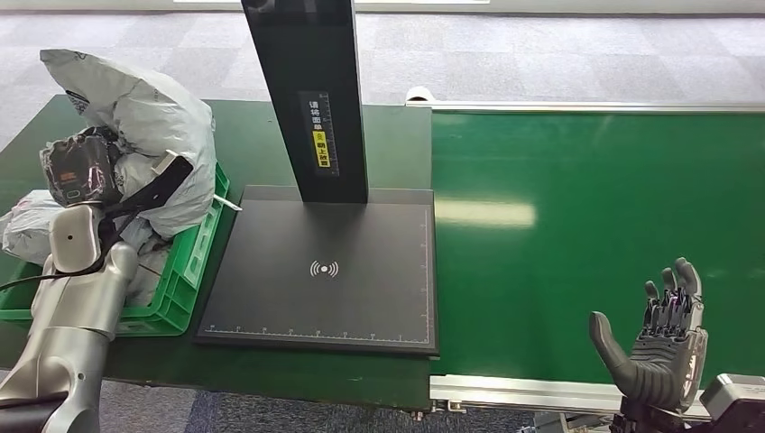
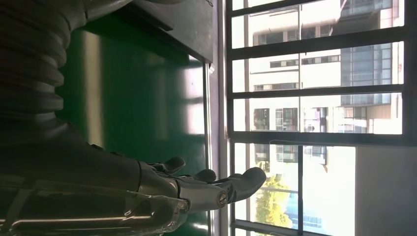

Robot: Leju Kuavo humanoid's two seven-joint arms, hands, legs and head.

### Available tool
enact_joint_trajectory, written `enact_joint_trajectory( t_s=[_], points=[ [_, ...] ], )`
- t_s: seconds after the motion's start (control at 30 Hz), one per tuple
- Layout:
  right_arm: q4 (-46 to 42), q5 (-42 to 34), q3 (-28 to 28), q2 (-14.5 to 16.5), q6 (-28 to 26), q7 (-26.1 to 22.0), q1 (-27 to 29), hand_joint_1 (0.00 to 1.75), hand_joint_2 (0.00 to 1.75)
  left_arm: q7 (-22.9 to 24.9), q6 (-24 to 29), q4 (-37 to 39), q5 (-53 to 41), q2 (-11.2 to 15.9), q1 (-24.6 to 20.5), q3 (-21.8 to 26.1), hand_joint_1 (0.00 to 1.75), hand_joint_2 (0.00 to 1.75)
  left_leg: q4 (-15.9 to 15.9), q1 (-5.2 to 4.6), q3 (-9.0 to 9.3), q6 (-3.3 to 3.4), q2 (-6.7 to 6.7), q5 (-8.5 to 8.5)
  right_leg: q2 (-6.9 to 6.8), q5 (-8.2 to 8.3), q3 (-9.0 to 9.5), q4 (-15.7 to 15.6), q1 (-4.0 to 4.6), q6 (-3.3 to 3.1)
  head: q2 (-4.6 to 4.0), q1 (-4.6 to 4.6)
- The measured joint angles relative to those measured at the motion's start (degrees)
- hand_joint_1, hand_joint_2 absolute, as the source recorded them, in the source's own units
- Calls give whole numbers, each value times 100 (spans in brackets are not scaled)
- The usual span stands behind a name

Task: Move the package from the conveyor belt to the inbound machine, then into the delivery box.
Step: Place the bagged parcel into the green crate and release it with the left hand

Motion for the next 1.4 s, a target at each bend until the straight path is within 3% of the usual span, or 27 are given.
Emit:
enact_joint_trajectory(
  t_s=[0.2, 0.43, 0.6, 0.8, 0.97, 1.07, 1.1, 1.2, 1.23, 1.4],
  points=[
    [1, 32, 0, 4, -21, 44, -7, 0, 175, 851, -254, 633, -521, 273, -263, 196, 175, 175, -2, 5, -1, 0, 5, 0, 5, 0, 0, 2, 6, -1, 0, 1],
    [12, 7, 7, 2, -21, 51, -22, 0, 175, 1093, -564, 1507, -702, 906, -360, 415, 175, 175, -5, 8, 3, -3, 40, -2, 41, 0, -5, 4, 10, -3, 0, 2],
    [20, -27, 14, 2, -21, 78, -44, 0, 175, 1072, -1019, 1721, -724, 1200, -313, 516, 175, 175, -5, 9, 4, -4, 42, -3, 42, 0, -5, 4, 11, -3, 0, 1],
    [20, -34, 15, 2, -21, 91, -45, 0, 175, 422, -1840, 1749, -314, 1275, -208, 597, 175, 175, -5, 9, 16, -6, 39, -4, 41, 0, 4, 4, 10, -3, 0, 0],
    [20, -38, 15, 2, -21, 91, -46, 0, 175, 121, -2077, 1750, -53, 1269, -146, 652, 175, 175, -5, 9, 25, -6, 33, -4, 38, 0, 14, 4, 10, -4, 0, 0],
    [20, -50, 15, 1, -18, 91, -46, 0, 175, -339, -2352, 1755, 292, 1262, -108, 673, 171, 175, -5, 8, 32, -6, 30, -4, 36, -1, 20, 4, 10, -4, 0, -1],
    [20, -62, 15, -1, -13, 91, -45, 0, 175, -619, -2524, 1755, 512, 1254, -84, 678, 159, 175, -5, 8, 33, -6, 28, -4, 33, -1, 21, 4, 10, -5, 0, -1],
    [20, -110, 13, -8, 11, 85, -43, 0, 175, -1492, -3097, 1743, 1305, 1212, 15, 689, 97, 175, -4, 7, 34, -6, 10, -3, 9, -3, 26, 4, 8, -5, 0, 1],
    [20, -122, 10, -10, 21, 80, -42, 0, 175, -1665, -3191, 1728, 1525, 1198, 55, 686, 87, 175, -4, 6, 34, -6, 2, -2, 0, -3, 27, 3, 8, -5, 0, 1],
    [20, -137, 5, -11, 56, 66, -31, 0, 175, -1896, -3140, 1562, 2229, 1169, 238, 608, 84, 175, -3, 3, 29, -3, -14, 1, -19, -4, 30, 3, 4, -5, 0, 2]
  ],
)
